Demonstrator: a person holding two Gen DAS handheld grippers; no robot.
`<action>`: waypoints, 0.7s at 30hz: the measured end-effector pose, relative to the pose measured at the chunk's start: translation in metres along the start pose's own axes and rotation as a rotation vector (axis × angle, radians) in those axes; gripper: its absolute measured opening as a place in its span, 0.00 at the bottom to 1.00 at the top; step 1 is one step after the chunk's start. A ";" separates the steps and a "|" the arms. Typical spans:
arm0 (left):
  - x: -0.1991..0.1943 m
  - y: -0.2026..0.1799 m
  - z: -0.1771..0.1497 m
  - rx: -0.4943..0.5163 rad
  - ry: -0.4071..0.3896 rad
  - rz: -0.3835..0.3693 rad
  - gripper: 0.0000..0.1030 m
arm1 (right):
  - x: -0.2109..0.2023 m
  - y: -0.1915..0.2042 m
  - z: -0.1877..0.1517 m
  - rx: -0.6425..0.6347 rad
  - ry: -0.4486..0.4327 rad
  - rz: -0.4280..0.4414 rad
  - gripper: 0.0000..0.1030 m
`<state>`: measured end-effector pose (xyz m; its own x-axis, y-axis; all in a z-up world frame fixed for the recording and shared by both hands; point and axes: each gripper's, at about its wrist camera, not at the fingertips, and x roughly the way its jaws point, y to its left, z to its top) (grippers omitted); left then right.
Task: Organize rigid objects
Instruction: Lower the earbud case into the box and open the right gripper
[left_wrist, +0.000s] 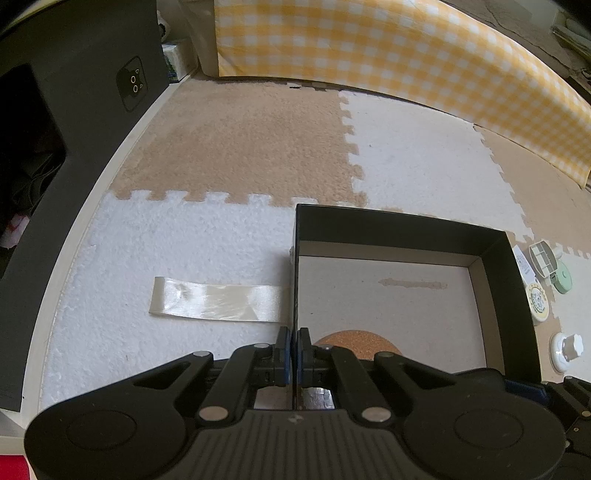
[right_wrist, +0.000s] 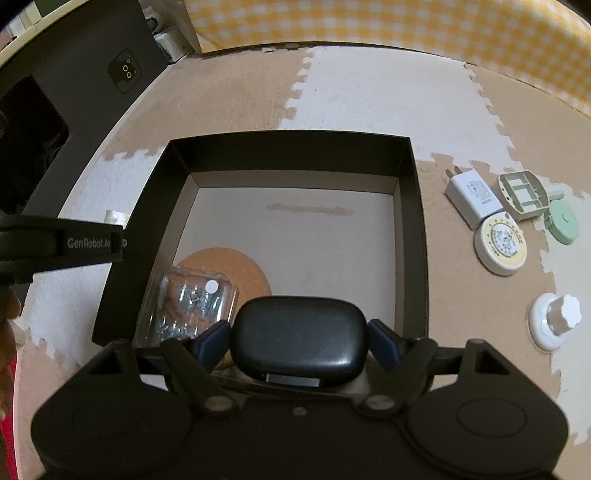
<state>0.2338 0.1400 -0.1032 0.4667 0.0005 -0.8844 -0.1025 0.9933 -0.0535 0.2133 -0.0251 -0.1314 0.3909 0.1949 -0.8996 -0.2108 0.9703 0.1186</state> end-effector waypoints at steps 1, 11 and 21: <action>0.000 0.000 0.000 0.000 0.000 0.000 0.02 | 0.000 0.000 0.000 0.002 0.000 0.001 0.79; 0.000 -0.002 0.000 0.001 0.002 0.000 0.02 | -0.006 -0.003 0.000 0.023 0.007 0.030 0.83; 0.000 -0.002 -0.001 0.001 0.002 0.000 0.02 | -0.061 -0.013 0.015 -0.042 -0.100 0.094 0.84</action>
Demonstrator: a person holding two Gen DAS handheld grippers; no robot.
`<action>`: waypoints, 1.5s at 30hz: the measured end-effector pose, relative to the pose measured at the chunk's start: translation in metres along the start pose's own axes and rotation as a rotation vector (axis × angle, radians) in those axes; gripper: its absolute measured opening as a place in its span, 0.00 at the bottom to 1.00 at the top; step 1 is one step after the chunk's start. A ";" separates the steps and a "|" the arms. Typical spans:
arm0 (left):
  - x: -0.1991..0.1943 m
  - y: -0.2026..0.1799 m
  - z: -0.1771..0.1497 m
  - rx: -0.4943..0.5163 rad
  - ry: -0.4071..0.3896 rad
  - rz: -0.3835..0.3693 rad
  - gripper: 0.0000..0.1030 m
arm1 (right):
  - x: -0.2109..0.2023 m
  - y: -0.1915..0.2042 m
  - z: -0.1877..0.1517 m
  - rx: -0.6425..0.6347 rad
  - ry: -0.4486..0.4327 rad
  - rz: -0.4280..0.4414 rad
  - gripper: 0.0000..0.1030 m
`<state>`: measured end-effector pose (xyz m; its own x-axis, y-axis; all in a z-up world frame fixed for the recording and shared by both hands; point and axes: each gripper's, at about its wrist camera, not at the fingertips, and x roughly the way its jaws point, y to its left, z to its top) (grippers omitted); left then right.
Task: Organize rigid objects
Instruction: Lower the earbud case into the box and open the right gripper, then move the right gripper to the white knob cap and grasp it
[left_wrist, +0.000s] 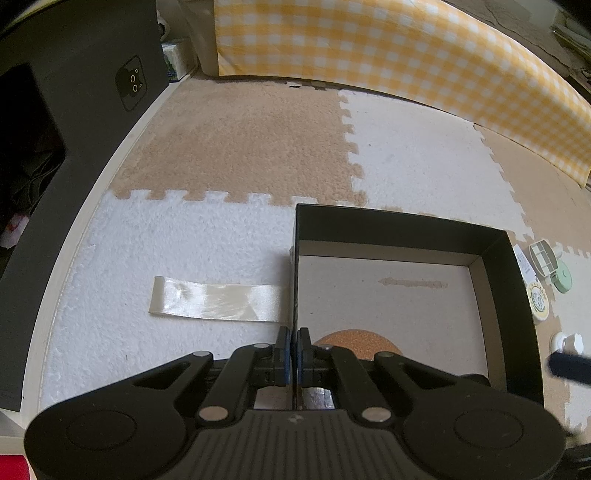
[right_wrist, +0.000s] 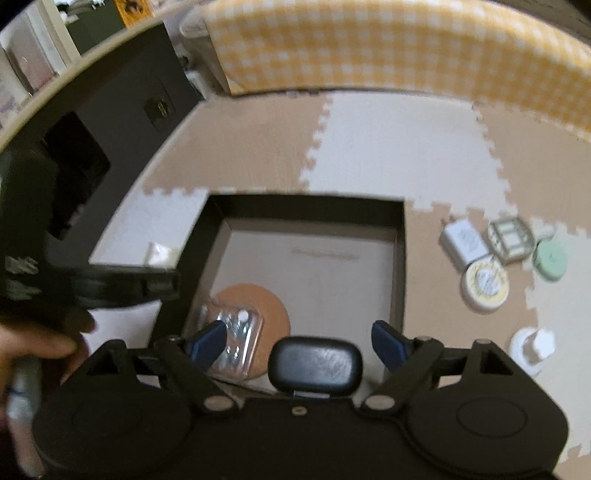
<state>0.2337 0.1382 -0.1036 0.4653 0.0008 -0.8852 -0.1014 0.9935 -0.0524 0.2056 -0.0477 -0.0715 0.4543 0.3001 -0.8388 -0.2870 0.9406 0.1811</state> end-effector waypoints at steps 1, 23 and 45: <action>0.000 0.000 0.000 0.000 0.000 0.000 0.02 | -0.006 -0.002 0.002 -0.001 -0.011 0.005 0.84; 0.000 0.000 0.000 0.001 0.000 0.002 0.02 | -0.066 -0.146 0.012 0.029 -0.271 -0.164 1.00; 0.000 0.003 0.000 0.001 -0.002 0.003 0.02 | 0.014 -0.184 -0.035 -0.175 0.006 -0.194 0.51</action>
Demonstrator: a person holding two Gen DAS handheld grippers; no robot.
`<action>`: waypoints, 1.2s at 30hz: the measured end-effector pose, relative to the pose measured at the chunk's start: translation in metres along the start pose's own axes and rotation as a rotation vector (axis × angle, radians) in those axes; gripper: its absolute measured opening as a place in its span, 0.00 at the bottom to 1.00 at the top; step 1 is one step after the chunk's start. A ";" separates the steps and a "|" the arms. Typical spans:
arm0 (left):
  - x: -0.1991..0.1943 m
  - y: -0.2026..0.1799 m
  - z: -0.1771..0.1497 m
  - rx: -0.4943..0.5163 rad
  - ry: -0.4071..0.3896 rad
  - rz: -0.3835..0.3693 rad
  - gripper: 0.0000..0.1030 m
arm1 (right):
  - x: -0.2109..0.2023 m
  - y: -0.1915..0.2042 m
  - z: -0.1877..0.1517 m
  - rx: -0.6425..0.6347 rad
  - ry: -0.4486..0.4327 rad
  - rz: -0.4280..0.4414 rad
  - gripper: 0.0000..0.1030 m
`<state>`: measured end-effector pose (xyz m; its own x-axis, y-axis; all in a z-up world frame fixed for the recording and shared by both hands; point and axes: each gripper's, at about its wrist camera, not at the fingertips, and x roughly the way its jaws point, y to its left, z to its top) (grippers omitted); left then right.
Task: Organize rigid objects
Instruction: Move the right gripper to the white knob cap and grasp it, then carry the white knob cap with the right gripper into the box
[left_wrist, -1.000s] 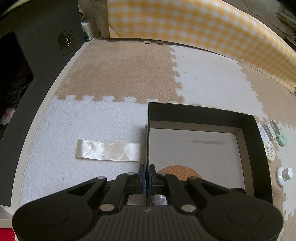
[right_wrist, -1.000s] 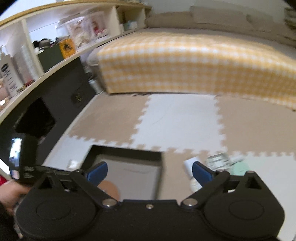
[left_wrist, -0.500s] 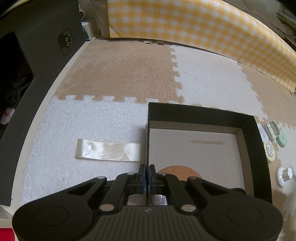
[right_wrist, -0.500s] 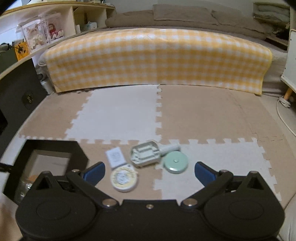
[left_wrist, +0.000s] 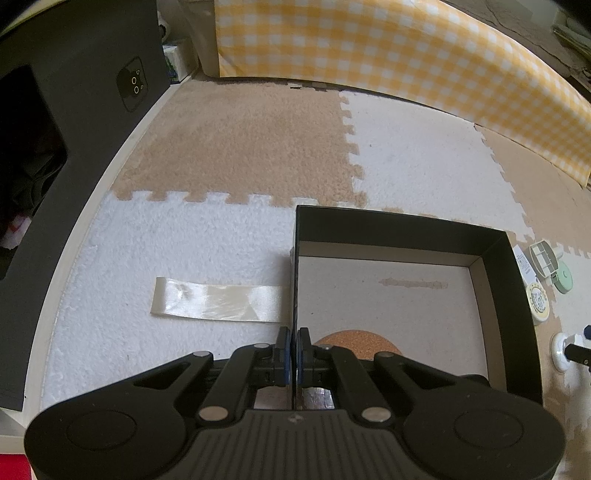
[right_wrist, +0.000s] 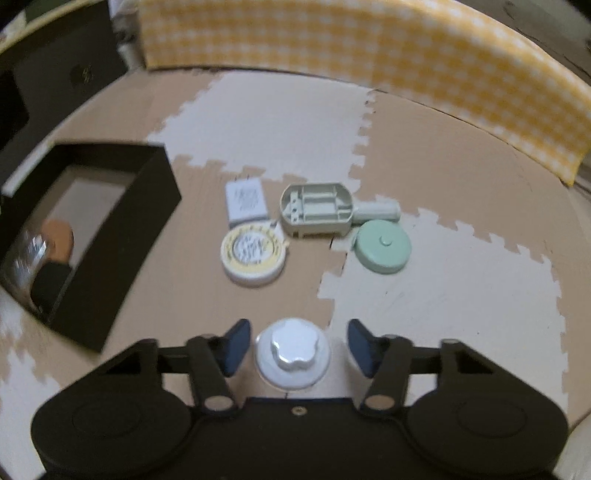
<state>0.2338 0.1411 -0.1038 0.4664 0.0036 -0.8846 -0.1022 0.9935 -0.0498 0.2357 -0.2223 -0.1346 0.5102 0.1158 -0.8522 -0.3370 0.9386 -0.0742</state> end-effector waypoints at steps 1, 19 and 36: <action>0.000 0.000 0.000 0.000 0.000 0.000 0.02 | 0.001 0.000 -0.001 -0.002 0.006 0.004 0.49; 0.000 0.000 0.001 -0.002 0.000 0.000 0.02 | -0.002 0.005 0.002 -0.035 0.017 0.015 0.29; -0.002 -0.005 0.001 0.015 -0.002 0.022 0.02 | -0.072 0.045 0.052 0.022 -0.301 0.126 0.29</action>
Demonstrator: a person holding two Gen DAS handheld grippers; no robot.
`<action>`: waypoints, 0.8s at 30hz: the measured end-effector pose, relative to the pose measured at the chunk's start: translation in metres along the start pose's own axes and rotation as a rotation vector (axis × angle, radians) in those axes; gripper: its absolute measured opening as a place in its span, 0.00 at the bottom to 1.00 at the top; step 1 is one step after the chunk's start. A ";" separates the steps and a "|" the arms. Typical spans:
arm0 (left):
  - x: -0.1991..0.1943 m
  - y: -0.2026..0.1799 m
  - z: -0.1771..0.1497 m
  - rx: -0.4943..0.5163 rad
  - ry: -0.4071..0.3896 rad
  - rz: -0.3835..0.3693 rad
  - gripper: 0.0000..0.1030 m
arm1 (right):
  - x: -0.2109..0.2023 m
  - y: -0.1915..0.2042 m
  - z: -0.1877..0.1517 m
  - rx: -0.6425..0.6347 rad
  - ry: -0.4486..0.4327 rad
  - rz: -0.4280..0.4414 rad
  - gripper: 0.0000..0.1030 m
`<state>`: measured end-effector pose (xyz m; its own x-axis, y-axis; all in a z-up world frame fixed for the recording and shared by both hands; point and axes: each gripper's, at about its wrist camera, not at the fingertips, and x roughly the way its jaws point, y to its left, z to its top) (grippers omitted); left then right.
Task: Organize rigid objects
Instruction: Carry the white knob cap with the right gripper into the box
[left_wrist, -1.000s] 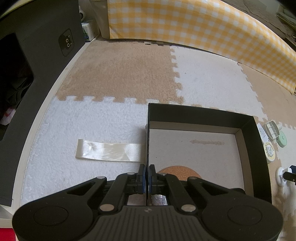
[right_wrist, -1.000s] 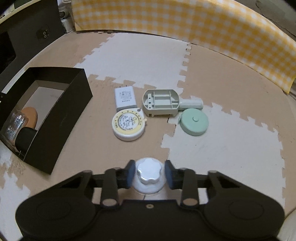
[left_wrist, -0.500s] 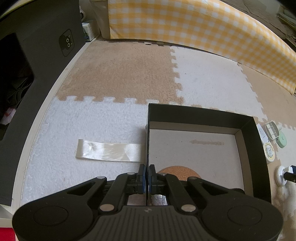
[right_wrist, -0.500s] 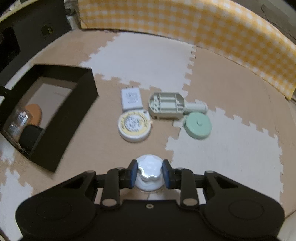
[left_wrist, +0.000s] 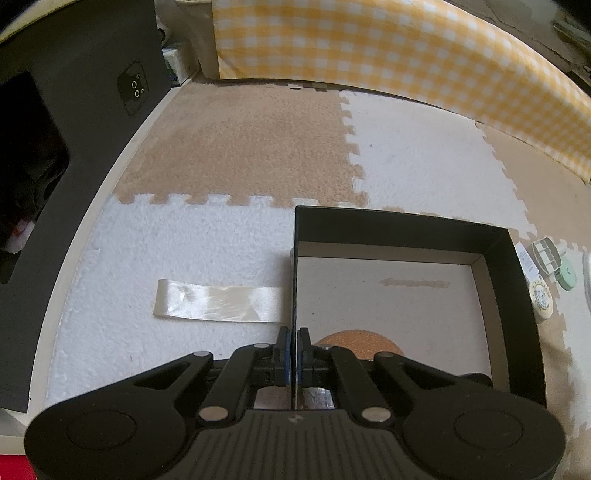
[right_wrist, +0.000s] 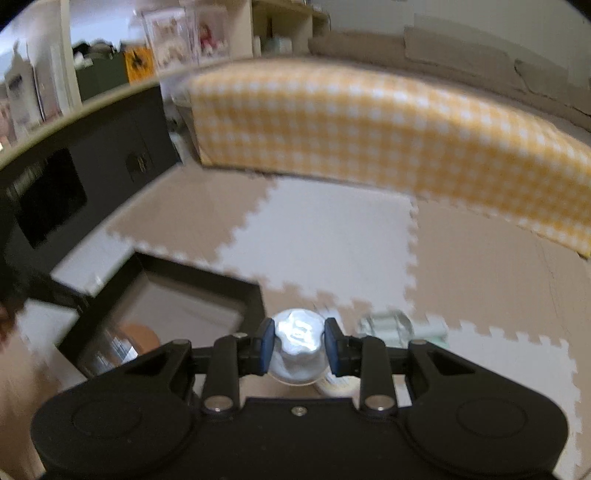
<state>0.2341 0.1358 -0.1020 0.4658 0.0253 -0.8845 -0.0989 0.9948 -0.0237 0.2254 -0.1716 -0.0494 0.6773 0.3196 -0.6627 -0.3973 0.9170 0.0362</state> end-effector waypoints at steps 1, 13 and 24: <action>0.000 0.000 0.000 0.001 0.000 0.001 0.02 | 0.001 0.005 0.005 0.000 -0.012 0.012 0.29; 0.000 0.001 0.001 0.005 0.002 -0.004 0.02 | 0.049 0.083 0.007 -0.134 0.025 0.136 0.29; 0.001 0.000 0.000 0.007 0.002 -0.008 0.02 | 0.092 0.108 -0.016 -0.268 0.167 0.073 0.29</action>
<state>0.2345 0.1358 -0.1026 0.4645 0.0175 -0.8854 -0.0894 0.9956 -0.0272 0.2345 -0.0468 -0.1186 0.5385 0.3181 -0.7803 -0.6049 0.7906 -0.0952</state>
